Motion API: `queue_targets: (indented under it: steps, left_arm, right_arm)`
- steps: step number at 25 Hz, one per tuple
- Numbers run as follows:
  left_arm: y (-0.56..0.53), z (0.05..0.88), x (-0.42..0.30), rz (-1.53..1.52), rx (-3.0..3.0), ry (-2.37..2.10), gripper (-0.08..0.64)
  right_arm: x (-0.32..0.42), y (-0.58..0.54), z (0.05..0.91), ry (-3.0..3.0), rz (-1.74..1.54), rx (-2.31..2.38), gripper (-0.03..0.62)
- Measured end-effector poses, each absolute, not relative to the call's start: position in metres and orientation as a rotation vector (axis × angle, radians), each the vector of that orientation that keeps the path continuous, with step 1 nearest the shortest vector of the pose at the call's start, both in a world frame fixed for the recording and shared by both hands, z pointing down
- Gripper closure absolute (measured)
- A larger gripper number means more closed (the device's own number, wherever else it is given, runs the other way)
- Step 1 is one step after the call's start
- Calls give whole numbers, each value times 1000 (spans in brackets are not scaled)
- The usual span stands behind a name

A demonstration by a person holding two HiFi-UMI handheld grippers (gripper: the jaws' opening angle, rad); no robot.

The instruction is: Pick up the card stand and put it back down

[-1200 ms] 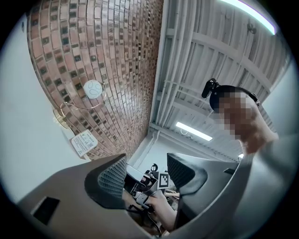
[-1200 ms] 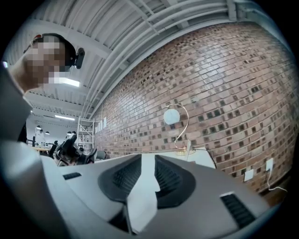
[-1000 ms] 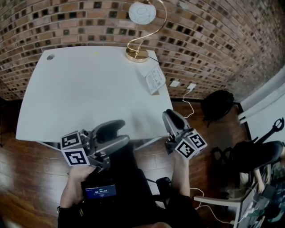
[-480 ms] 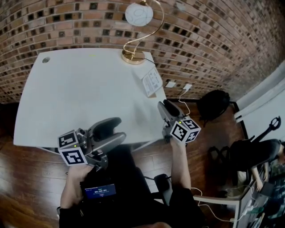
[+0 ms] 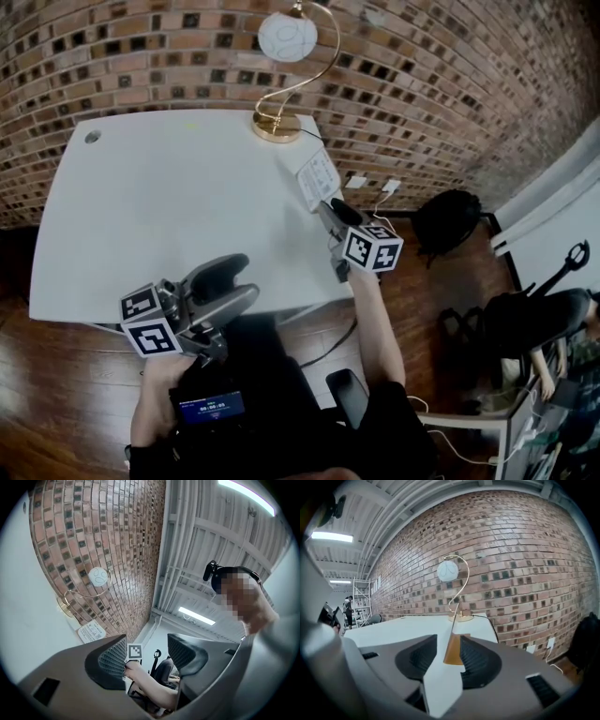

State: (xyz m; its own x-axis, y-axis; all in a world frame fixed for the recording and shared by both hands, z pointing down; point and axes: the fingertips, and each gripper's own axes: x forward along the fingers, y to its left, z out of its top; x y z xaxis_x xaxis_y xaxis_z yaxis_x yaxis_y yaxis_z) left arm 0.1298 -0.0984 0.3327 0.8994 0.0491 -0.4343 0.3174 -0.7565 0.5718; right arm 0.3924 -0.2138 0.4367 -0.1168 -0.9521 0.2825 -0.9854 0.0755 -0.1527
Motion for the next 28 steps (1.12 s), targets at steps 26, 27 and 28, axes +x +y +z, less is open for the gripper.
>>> queue_targets:
  steps: [26,27,28]
  left_arm:
    - [-127,339,132,-524,2366,254,301]
    - [-127,338,131,-526,2368,253,301]
    - [-128,337,130,-528,2370,251,301]
  right_arm:
    - [401,-252,439,-2227,503,2015,561]
    - [402,-251,437,-2236,503,2020,561]
    - [401,-251,434,-2249,501,2020,563]
